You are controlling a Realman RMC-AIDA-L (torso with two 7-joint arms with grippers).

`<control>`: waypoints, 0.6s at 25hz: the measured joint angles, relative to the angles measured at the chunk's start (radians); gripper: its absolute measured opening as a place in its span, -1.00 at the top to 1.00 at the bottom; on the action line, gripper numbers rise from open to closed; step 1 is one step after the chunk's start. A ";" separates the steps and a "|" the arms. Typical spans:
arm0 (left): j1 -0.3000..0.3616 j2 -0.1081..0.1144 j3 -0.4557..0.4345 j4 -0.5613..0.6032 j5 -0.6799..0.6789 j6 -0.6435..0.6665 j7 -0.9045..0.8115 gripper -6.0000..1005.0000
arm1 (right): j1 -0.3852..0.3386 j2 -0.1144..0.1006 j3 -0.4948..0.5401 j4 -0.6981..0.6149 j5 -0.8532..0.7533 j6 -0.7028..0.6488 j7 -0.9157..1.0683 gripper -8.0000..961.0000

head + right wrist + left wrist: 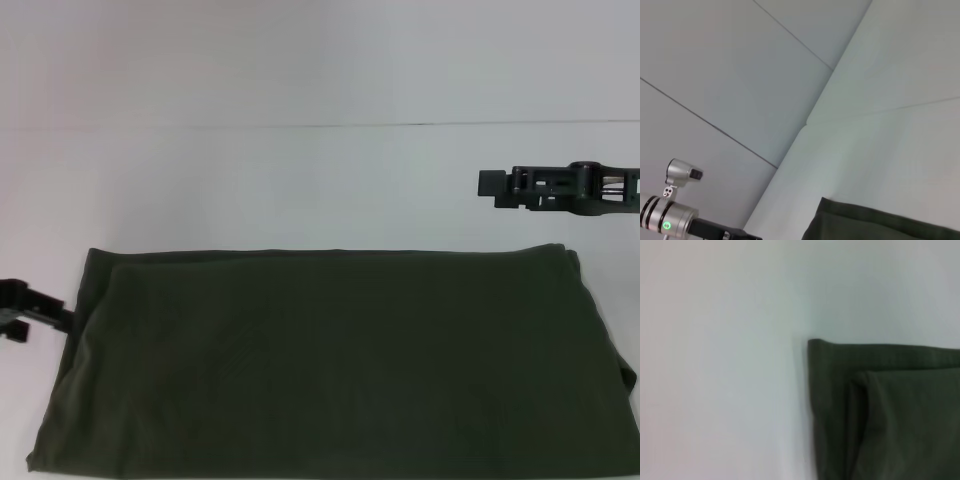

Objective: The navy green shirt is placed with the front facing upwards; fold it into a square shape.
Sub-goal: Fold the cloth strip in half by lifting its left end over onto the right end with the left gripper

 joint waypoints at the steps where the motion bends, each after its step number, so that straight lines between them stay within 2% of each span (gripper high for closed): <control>1: -0.011 0.002 0.002 -0.035 0.000 -0.019 -0.005 0.02 | -0.003 0.003 0.000 0.004 0.000 0.007 -0.006 -0.78; 3: -0.033 0.014 0.006 -0.099 0.005 -0.043 -0.013 -0.30 | -0.007 0.004 0.001 0.010 0.001 0.016 -0.007 -0.78; 8: -0.051 0.030 0.016 -0.144 0.010 -0.072 -0.045 -0.75 | -0.008 0.004 0.001 0.015 0.002 0.022 -0.002 -0.78; 15: -0.049 0.031 0.019 -0.154 0.011 -0.056 -0.039 -0.76 | -0.006 0.003 0.001 0.015 0.002 0.027 0.004 -0.78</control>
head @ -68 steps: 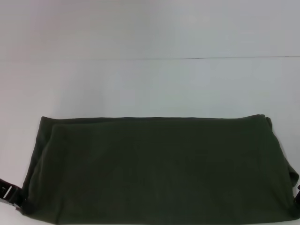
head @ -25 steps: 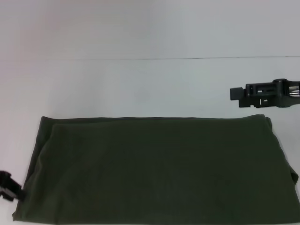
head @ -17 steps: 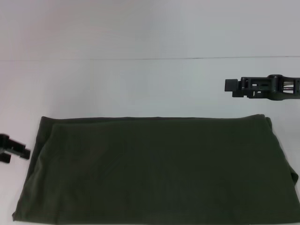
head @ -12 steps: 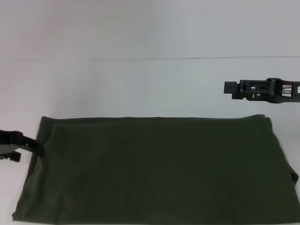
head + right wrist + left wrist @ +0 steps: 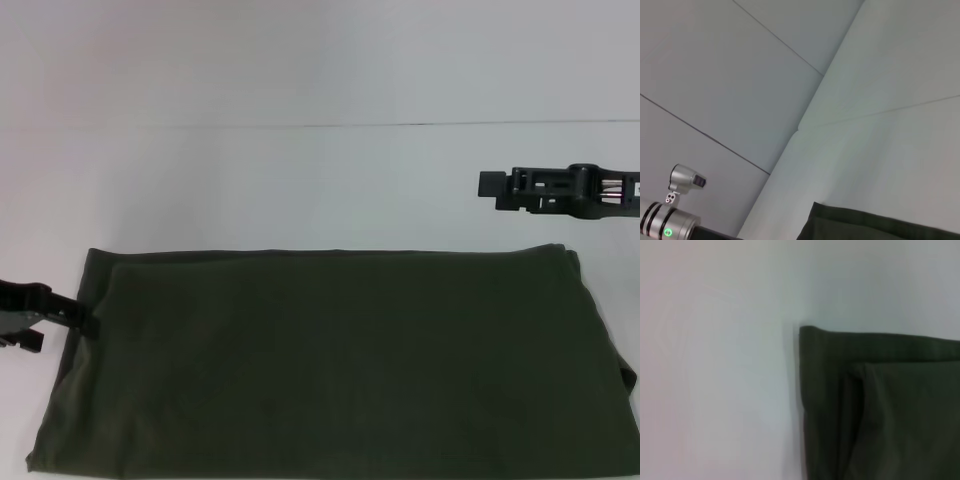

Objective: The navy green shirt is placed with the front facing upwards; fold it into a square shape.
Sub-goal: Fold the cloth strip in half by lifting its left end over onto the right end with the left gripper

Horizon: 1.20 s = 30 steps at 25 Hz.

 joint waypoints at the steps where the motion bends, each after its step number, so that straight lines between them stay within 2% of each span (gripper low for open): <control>1: 0.001 -0.001 0.003 0.000 0.000 -0.004 0.000 -0.76 | 0.001 0.000 0.000 0.000 0.000 0.000 0.001 -0.78; 12: 0.012 -0.021 0.085 -0.009 0.000 -0.050 -0.003 -0.76 | 0.006 0.001 -0.005 0.010 0.001 0.002 0.009 -0.78; 30: 0.003 -0.022 0.094 -0.054 0.000 -0.067 -0.001 -0.75 | 0.000 0.001 -0.010 0.012 0.001 0.002 0.004 -0.78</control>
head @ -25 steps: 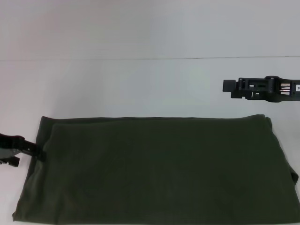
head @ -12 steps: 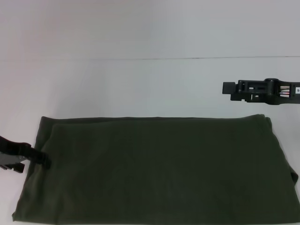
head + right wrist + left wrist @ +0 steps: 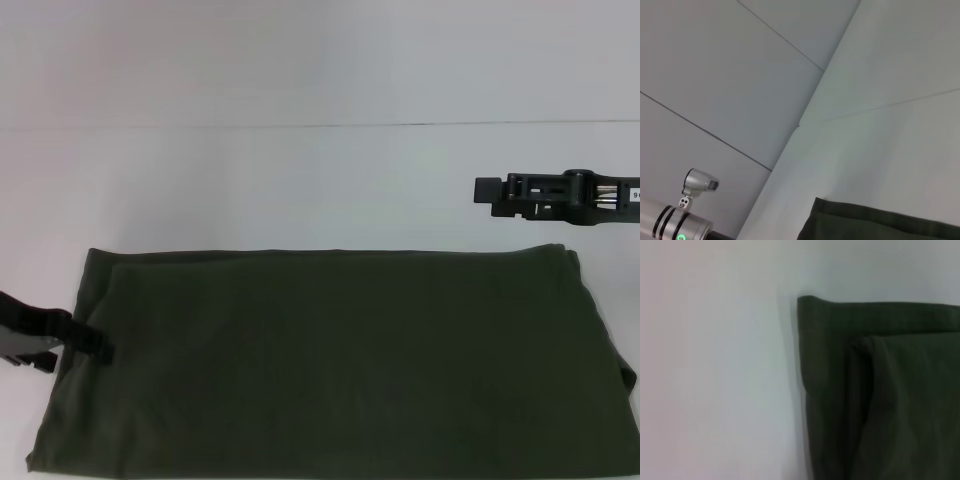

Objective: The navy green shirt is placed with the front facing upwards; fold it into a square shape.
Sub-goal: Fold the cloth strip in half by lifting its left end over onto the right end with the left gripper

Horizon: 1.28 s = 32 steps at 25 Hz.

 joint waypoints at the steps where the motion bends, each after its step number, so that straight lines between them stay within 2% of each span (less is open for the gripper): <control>1: 0.000 0.000 0.000 0.000 0.000 -0.001 0.000 -0.75 | 0.000 0.000 0.000 0.000 0.000 0.000 0.000 -0.78; 26: -0.027 0.008 0.010 -0.058 -0.002 -0.008 0.003 -0.75 | -0.003 0.008 -0.001 0.000 -0.005 -0.010 -0.003 -0.78; 32: -0.024 0.017 0.012 -0.041 -0.001 -0.010 -0.001 -0.75 | -0.003 0.009 -0.003 0.000 -0.005 -0.011 -0.005 -0.78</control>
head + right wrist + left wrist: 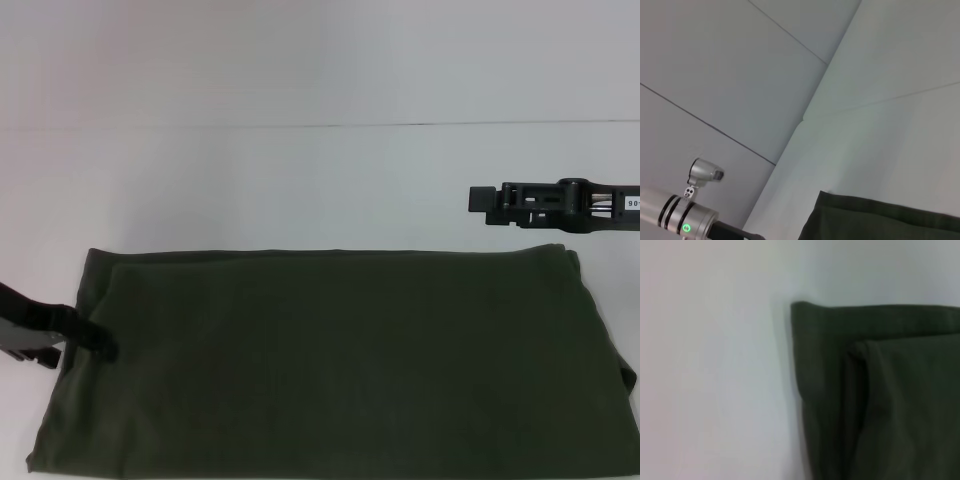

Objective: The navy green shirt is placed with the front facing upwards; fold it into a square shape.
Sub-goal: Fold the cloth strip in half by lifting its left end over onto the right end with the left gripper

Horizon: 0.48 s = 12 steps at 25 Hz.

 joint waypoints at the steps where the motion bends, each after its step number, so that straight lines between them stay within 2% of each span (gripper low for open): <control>1: 0.001 0.002 0.001 0.001 0.000 -0.002 0.000 -0.75 | 0.000 0.000 0.000 0.000 0.000 0.000 0.000 -0.78; 12: 0.007 0.002 0.018 -0.007 0.002 -0.018 0.000 -0.75 | 0.001 0.000 0.000 0.000 0.000 0.000 0.000 -0.79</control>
